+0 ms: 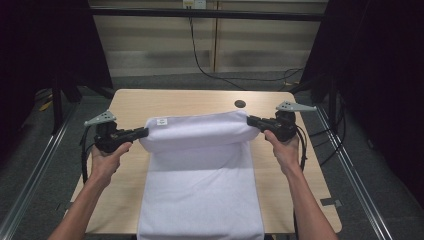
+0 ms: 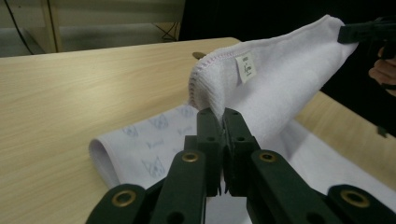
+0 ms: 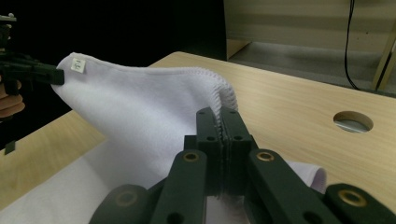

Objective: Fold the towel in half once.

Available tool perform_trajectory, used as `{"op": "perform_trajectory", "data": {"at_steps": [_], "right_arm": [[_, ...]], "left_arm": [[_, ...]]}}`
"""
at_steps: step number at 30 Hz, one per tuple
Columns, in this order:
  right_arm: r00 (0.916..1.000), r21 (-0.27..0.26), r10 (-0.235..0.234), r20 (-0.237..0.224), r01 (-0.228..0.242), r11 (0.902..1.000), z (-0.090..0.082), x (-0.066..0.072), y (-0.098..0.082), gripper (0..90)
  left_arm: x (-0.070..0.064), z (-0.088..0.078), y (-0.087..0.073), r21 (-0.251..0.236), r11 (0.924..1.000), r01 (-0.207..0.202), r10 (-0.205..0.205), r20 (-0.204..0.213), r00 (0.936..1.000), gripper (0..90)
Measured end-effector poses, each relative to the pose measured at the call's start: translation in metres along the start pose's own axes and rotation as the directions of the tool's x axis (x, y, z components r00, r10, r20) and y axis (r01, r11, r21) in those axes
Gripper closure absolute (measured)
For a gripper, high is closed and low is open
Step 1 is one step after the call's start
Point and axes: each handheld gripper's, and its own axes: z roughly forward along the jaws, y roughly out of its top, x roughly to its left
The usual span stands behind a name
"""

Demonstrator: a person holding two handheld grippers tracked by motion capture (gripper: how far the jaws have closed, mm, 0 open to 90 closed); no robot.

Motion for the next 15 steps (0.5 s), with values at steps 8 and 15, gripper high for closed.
{"op": "perform_trajectory", "data": {"at_steps": [8,15], "right_arm": [[0.9982,-0.025,-0.054,-0.026,0.054,0.9983,-0.031,0.025,0.011,88.1],[0.9938,-0.046,-0.097,-0.054,0.095,0.9944,-0.055,0.047,0.009,88.1]], "left_arm": [[-0.033,-0.033,0.011,-0.034,0.9978,-0.057,0.058,0.034,0.9978,87.1],[-0.054,-0.055,0.0,-0.074,0.9942,-0.079,0.084,0.074,0.9937,87.1]]}}
